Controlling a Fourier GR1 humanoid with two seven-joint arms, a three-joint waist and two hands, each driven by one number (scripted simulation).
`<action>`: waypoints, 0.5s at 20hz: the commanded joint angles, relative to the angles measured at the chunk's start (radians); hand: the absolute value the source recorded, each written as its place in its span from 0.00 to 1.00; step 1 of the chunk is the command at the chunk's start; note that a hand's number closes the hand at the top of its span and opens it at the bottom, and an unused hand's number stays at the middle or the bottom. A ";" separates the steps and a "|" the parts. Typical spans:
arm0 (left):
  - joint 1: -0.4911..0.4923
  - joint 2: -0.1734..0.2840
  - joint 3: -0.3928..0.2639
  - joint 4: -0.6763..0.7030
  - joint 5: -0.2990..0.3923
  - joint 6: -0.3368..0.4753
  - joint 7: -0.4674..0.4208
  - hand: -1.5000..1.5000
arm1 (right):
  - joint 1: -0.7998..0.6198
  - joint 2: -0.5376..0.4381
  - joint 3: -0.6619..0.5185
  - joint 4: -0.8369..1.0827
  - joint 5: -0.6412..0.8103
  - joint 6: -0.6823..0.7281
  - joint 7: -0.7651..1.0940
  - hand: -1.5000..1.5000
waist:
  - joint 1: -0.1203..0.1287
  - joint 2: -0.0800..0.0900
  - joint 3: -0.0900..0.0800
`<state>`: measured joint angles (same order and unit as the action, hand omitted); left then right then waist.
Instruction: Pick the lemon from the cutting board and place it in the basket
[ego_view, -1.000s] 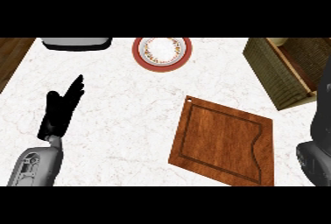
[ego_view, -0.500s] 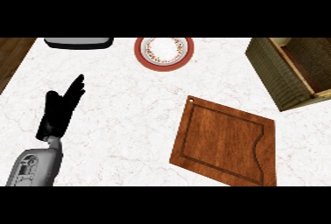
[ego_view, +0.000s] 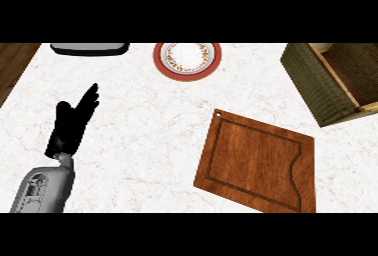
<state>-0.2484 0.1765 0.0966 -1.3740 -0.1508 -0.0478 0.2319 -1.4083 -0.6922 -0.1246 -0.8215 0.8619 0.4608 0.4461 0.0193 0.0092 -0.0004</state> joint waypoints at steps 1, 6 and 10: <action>0.011 -0.014 -0.011 -0.011 -0.003 0.003 -0.005 0.50 | 0.013 -0.066 -0.007 0.121 0.032 -0.064 -0.132 1.00 | 0.004 -0.001 0.000; -0.010 -0.018 -0.019 -0.037 -0.012 0.012 0.052 0.50 | 0.027 -0.085 -0.038 0.213 0.004 -0.071 -0.272 1.00 | 0.003 -0.002 0.000; -0.005 -0.024 -0.023 -0.017 -0.018 0.013 0.019 0.50 | 0.063 -0.059 -0.031 0.271 0.025 -0.137 -0.328 1.00 | 0.002 -0.001 0.000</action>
<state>-0.2370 0.1616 0.0807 -1.4082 -0.1602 -0.0407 0.2504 -1.3524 -0.7715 -0.1570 -0.6048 0.8744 0.3633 0.1597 0.0229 0.0080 0.0003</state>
